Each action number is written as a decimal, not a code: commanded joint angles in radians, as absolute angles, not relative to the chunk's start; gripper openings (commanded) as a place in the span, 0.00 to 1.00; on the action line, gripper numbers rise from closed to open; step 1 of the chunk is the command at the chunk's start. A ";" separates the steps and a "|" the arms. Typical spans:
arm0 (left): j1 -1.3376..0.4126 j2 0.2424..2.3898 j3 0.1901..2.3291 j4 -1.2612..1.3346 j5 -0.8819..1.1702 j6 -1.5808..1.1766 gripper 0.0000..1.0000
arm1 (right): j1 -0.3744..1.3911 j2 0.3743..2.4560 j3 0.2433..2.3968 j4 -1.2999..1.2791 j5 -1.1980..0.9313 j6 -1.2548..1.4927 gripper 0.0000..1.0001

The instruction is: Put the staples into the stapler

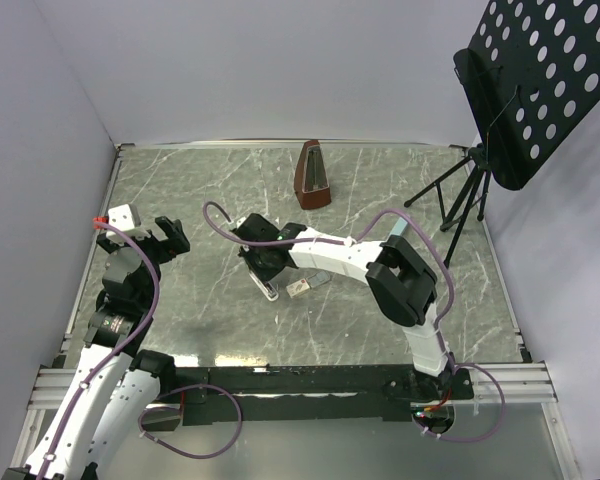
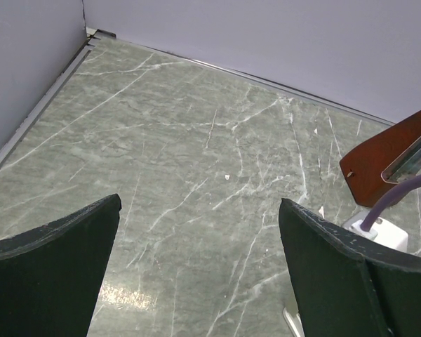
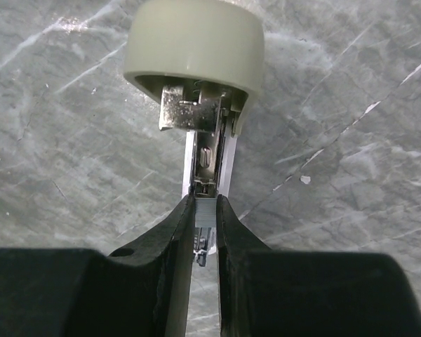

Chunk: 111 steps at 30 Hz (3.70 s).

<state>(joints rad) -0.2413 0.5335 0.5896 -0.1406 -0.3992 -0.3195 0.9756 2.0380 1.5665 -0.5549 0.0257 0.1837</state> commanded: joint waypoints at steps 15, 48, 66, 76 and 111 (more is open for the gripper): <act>-0.238 0.531 0.630 -0.121 -0.397 -0.328 0.99 | 0.988 2.023 1.624 -0.578 0.086 0.222 0.17; -0.238 0.531 0.629 -0.117 -0.385 -0.330 0.99 | 0.996 1.974 1.612 -0.545 0.054 0.219 0.16; -0.238 0.534 0.629 -0.117 -0.380 -0.328 0.99 | 0.994 2.031 1.643 -0.584 0.063 0.229 0.16; -0.238 0.534 0.629 -0.117 -0.380 -0.328 0.99 | 0.996 2.054 1.647 -0.589 0.063 0.232 0.16; -0.236 0.535 0.629 -0.117 -0.377 -0.328 0.99 | 0.994 2.089 1.646 -0.615 0.078 0.235 0.16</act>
